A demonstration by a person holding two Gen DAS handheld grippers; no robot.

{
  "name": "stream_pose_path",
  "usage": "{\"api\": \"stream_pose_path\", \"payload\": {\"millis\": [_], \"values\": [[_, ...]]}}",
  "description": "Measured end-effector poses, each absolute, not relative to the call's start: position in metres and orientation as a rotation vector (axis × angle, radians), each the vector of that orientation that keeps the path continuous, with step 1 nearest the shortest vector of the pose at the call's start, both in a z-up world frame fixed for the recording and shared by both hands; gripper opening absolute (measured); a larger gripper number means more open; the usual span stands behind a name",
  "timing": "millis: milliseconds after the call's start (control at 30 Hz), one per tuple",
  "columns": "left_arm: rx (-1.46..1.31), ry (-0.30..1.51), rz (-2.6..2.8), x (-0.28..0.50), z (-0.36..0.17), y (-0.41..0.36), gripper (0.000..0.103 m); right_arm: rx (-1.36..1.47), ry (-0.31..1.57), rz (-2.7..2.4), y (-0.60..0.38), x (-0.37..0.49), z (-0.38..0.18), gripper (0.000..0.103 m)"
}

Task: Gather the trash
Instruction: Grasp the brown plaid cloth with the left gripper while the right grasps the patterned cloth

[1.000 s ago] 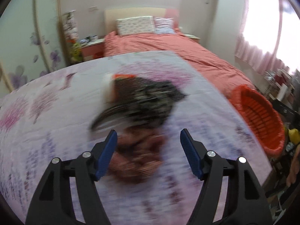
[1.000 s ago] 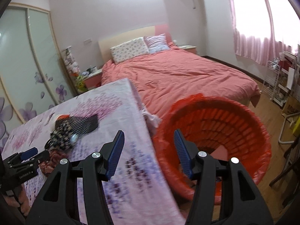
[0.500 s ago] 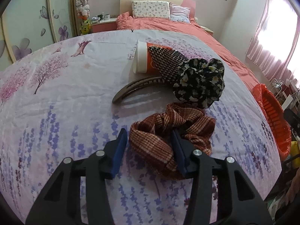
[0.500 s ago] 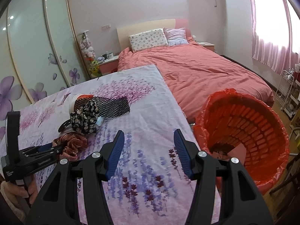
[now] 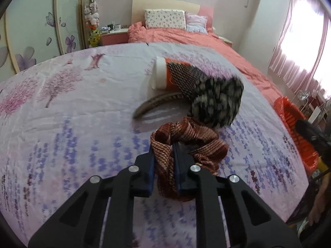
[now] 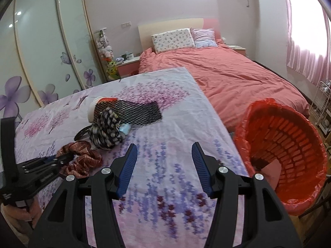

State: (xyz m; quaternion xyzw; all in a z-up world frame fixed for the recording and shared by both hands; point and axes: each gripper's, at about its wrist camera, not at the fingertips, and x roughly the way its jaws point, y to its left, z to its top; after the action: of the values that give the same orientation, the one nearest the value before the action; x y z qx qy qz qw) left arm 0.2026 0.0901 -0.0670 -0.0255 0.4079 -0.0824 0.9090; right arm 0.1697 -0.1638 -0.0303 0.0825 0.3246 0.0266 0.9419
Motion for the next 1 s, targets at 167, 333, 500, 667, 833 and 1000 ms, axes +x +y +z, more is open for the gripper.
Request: {"api": "stream_pose_path", "payload": {"millis": [167,333,500,667,833,1000], "values": [[-0.086,0.787,-0.147,0.186,-0.046,0.120,0.016,0.169,0.681,0.097,-0.141,0.182,-0.033,0.055],[-0.107,0.739,-0.075,0.183,-0.029,0.156,0.016,0.153,0.684,0.133,-0.114,0.195,-0.033,0.055],[-0.137,0.725,-0.009,0.188,-0.024,0.186,0.016,0.170,0.679,0.155,-0.093,0.217,-0.028,0.055],[-0.149,0.720,0.021,0.193,-0.021,0.202,0.016,0.172,0.712,0.144,-0.082,0.239,-0.034,0.055],[-0.149,0.719,0.022,0.196,-0.021,0.205,0.016,0.170,0.752,0.152,-0.080,0.245,-0.043,0.040],[-0.139,0.728,0.012,0.199,-0.022,0.199,0.016,0.131,0.764,0.178,-0.077,0.238,-0.048,0.012]]}}
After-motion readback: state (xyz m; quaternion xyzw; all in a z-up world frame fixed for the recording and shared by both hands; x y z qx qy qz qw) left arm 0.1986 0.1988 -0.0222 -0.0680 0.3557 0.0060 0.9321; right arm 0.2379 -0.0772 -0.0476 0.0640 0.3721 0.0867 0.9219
